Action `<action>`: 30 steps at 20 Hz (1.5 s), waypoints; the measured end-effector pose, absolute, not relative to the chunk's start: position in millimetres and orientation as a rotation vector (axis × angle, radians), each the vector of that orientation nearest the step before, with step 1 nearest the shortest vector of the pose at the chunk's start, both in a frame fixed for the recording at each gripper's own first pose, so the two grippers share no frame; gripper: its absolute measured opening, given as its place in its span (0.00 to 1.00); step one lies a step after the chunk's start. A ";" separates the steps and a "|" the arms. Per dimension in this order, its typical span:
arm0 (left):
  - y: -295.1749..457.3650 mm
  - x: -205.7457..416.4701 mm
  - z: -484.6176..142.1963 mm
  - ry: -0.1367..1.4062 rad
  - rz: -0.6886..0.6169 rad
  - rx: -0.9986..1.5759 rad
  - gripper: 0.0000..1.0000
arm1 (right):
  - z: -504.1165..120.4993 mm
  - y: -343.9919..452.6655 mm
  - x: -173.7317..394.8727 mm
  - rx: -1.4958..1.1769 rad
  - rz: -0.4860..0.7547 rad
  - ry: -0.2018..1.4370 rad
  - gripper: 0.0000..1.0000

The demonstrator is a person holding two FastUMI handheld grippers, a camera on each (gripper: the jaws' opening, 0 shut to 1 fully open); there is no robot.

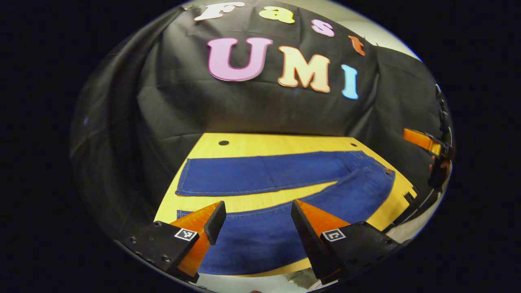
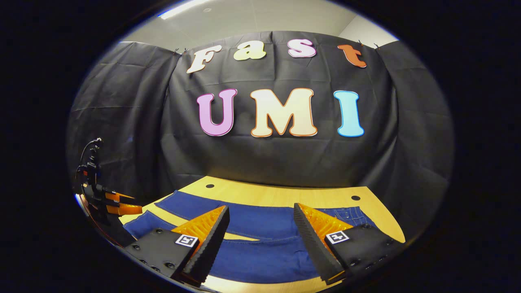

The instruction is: Grasp the waist and the cuffs of the jeans and fold them to make the two legs overlap; first hold the waist and fold one-third of the jeans toward the cuffs, then hold the cuffs and fold the remaining one-third in the same direction to finish folding.

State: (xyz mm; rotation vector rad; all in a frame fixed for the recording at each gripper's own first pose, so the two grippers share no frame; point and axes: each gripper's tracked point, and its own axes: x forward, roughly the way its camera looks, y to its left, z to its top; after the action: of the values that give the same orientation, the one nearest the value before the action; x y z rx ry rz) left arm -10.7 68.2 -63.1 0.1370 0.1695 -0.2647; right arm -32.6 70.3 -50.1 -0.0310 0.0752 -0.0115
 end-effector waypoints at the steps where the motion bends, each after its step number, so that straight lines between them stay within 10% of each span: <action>1: 68.5 -12.7 -72.4 0.200 -0.303 0.163 0.95 | -51.6 70.1 -34.6 -0.028 -0.010 0.082 0.98; 11: 116.8 -47.5 -189.2 0.654 -0.523 0.458 0.96 | -78.9 57.5 -49.7 -0.053 -0.029 0.160 0.98; 30: 146.1 -47.1 -232.0 0.921 -0.539 0.699 0.87 | -106.0 50.9 -43.5 -0.024 -0.018 0.237 0.98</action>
State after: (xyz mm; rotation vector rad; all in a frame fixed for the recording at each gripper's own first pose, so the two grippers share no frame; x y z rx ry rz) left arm -47.1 146.1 -232.0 0.6992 0.9209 -0.5389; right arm -43.5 50.9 -106.0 -0.0239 0.2371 -0.0181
